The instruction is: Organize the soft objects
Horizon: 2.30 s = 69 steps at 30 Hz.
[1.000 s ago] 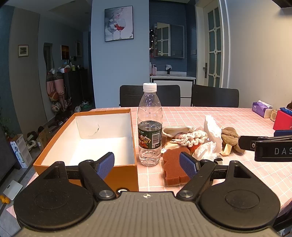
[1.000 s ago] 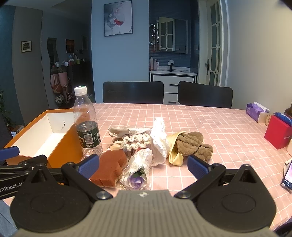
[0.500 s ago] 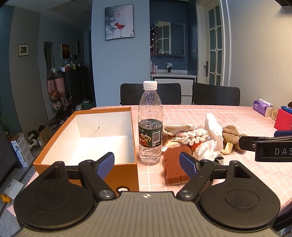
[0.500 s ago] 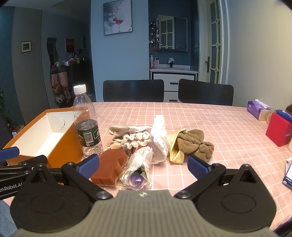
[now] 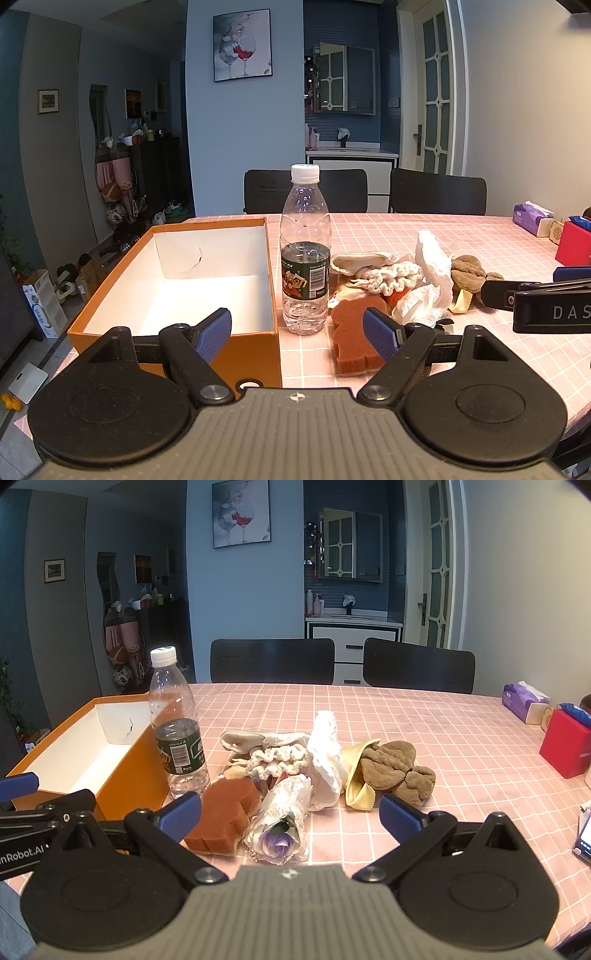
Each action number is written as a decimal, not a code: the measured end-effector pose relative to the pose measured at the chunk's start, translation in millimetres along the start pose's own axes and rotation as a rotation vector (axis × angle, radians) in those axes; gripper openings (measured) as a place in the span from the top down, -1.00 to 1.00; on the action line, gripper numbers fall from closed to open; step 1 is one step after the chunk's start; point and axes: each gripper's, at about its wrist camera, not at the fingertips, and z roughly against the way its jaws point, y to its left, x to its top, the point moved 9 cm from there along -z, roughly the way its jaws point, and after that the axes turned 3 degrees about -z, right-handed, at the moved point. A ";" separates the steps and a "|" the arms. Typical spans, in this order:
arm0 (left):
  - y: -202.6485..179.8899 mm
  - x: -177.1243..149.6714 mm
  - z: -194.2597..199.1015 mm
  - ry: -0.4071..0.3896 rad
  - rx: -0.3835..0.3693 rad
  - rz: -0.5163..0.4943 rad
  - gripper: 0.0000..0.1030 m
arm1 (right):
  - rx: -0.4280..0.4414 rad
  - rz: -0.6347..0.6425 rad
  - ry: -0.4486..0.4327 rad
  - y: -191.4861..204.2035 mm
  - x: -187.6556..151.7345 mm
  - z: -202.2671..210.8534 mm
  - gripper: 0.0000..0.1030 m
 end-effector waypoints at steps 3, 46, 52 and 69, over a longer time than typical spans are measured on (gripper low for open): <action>-0.1 -1.0 0.1 0.003 -0.005 0.001 -0.84 | 0.001 0.004 0.000 -1.1 -0.5 -0.8 -0.95; -63.5 -25.5 -104.7 0.203 -0.161 -0.091 -0.72 | 0.163 -0.171 0.270 -34.9 -53.6 -135.1 0.35; -78.1 -38.4 -122.5 0.262 -0.221 -0.045 -0.80 | 0.108 -0.169 0.277 -60.6 -57.2 -131.1 0.20; -69.7 -44.3 -157.3 0.292 -0.187 0.074 -0.83 | 0.089 -0.168 0.218 -73.7 -45.1 -147.9 -0.60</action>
